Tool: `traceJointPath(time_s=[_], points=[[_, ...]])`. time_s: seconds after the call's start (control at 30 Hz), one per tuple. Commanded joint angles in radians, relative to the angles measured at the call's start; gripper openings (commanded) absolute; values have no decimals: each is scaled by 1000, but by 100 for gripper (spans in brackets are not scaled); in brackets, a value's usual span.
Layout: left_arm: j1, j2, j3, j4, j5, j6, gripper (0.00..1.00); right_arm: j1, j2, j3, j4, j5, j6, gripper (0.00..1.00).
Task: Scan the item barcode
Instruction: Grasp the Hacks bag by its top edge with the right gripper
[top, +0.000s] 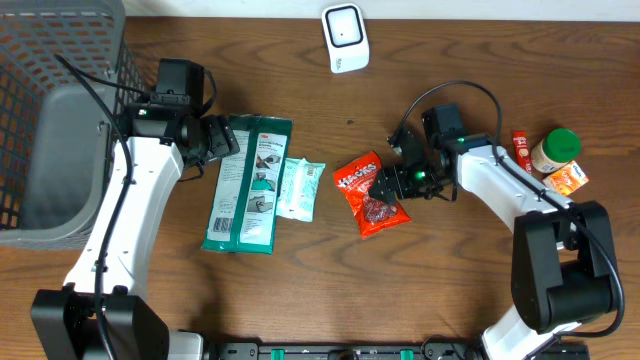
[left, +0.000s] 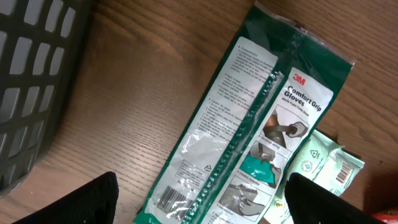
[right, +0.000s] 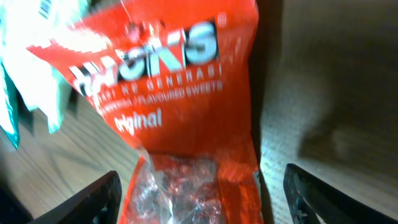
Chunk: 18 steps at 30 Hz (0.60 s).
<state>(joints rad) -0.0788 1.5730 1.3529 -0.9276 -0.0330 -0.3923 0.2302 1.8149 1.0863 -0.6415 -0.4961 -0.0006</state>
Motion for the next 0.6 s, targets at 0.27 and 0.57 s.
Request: traceJointPath(time_s=[0.27, 0.57], points=[[4, -4, 16, -3, -13, 6, 86, 55, 11, -63, 51, 88, 39, 68], [4, -4, 16, -3, -13, 5, 86, 105, 12, -76, 66, 185, 63, 42]])
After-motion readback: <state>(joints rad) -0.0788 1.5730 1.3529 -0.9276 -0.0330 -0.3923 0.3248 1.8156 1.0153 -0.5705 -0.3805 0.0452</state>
